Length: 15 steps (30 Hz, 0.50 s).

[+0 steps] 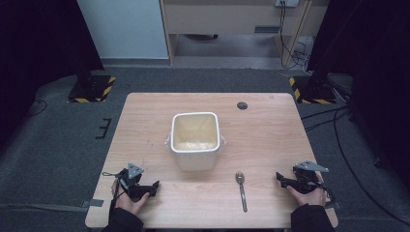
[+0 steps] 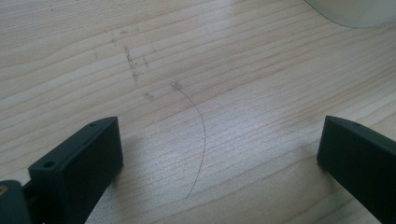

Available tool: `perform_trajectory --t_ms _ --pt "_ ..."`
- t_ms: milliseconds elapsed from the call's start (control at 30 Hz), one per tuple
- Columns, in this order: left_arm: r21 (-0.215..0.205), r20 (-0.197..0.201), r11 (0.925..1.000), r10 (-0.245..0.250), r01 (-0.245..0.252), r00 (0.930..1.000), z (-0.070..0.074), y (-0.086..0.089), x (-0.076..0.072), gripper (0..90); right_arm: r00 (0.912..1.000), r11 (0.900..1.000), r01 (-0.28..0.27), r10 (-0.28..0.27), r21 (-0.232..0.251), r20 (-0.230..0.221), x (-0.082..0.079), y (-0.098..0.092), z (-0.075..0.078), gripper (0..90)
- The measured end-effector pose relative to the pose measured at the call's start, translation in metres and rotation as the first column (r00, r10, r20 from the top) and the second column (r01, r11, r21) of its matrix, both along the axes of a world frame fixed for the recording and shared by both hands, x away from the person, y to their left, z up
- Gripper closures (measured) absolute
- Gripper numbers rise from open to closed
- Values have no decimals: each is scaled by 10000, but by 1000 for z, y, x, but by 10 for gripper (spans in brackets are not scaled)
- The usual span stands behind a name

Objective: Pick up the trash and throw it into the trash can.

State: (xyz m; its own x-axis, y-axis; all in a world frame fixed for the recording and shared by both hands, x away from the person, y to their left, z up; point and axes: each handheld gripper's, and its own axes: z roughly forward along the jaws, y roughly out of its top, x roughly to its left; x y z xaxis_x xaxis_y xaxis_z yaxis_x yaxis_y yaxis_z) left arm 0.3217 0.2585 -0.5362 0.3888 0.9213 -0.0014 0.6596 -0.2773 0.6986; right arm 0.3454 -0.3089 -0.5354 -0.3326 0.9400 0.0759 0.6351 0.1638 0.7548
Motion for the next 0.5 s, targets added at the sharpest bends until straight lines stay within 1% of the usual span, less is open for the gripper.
perform_trajectory --t_ms 67,233,300,400,433,500 --pt "-1 3 10000 1 -1 10000 0 0 0 0 10000 10000 22 -22 -18 58 -1 0 1 236" --pt "-1 -1 10000 -3 3 10000 0 0 0 0 9983 10000 17 -19 47 574 -4 1 14 249" --pt "-2 -1 10000 -8 8 10000 0 0 0 0 9967 9999 29 -42 162 814 -5 2 20 249" --pt "5 -1 10000 -20 20 10000 0 0 0 0 9947 9993 10 -48 372 1030 -9 3 29 242" --pt "6 -1 10000 -23 23 10000 0 0 0 0 9937 9989 -34 -18 459 1124 -11 4 35 231" --pt "8 -2 10000 -25 25 10000 0 0 1 0 9929 9988 -23 -36 497 1186 -12 4 38 231"
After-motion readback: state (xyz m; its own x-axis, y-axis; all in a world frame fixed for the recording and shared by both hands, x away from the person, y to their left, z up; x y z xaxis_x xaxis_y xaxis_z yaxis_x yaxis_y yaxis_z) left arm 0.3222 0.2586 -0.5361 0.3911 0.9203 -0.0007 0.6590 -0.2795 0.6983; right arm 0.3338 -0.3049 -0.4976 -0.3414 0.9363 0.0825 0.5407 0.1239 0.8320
